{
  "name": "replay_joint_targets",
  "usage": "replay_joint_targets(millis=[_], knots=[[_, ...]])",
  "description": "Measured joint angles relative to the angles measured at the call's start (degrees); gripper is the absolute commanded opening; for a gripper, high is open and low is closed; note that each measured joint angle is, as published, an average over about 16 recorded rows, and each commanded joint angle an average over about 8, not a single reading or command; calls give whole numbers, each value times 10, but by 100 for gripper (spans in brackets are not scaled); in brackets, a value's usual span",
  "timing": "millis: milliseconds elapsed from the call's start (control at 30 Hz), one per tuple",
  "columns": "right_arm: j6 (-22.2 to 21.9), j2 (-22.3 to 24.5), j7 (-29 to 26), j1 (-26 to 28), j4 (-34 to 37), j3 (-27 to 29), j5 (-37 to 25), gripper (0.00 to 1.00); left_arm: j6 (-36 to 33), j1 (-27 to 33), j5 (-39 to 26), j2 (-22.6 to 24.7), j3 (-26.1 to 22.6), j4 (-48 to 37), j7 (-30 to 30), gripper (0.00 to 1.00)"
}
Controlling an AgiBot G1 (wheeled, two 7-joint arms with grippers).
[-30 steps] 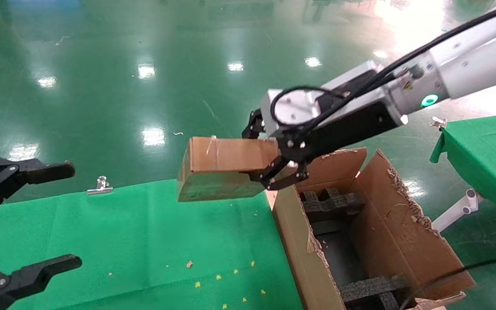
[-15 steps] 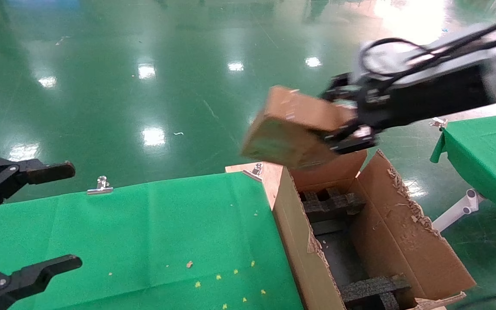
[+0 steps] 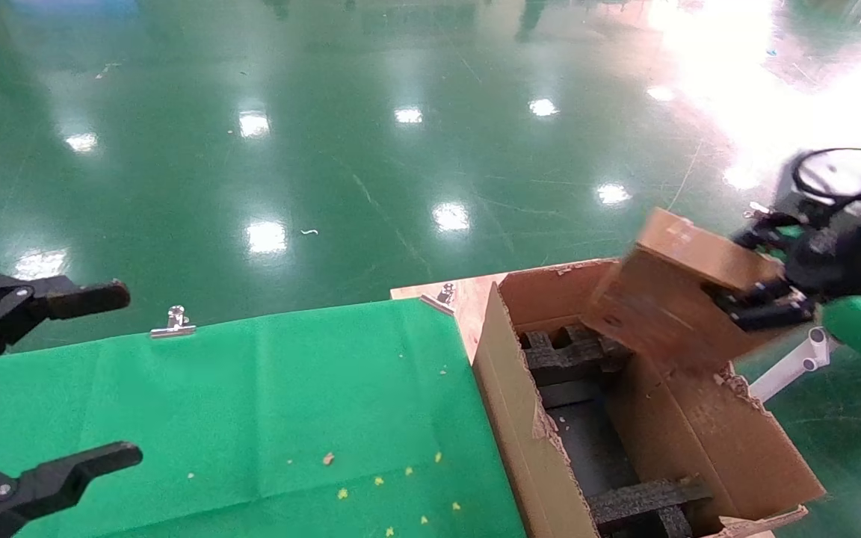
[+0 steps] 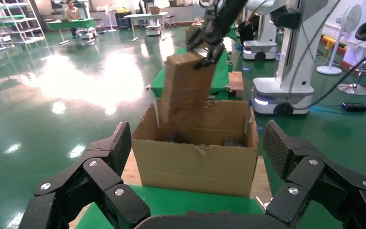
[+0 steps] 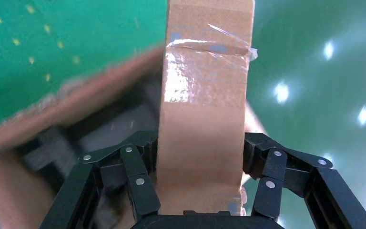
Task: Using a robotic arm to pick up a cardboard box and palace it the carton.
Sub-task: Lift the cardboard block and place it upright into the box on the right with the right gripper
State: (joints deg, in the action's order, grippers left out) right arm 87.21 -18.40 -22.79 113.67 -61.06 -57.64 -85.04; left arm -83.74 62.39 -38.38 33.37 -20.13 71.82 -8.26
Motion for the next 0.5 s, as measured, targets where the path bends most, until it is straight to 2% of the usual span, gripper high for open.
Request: replay_joint_targets(millis=[233,500], knots=[[-77,62,-154,-69,-49,-37,-12,0,0,0,0,0,0,0,0,100],[-186,106,-347,-150,-113,-79,-20,0,0,0,0,0,0,0,0,100]])
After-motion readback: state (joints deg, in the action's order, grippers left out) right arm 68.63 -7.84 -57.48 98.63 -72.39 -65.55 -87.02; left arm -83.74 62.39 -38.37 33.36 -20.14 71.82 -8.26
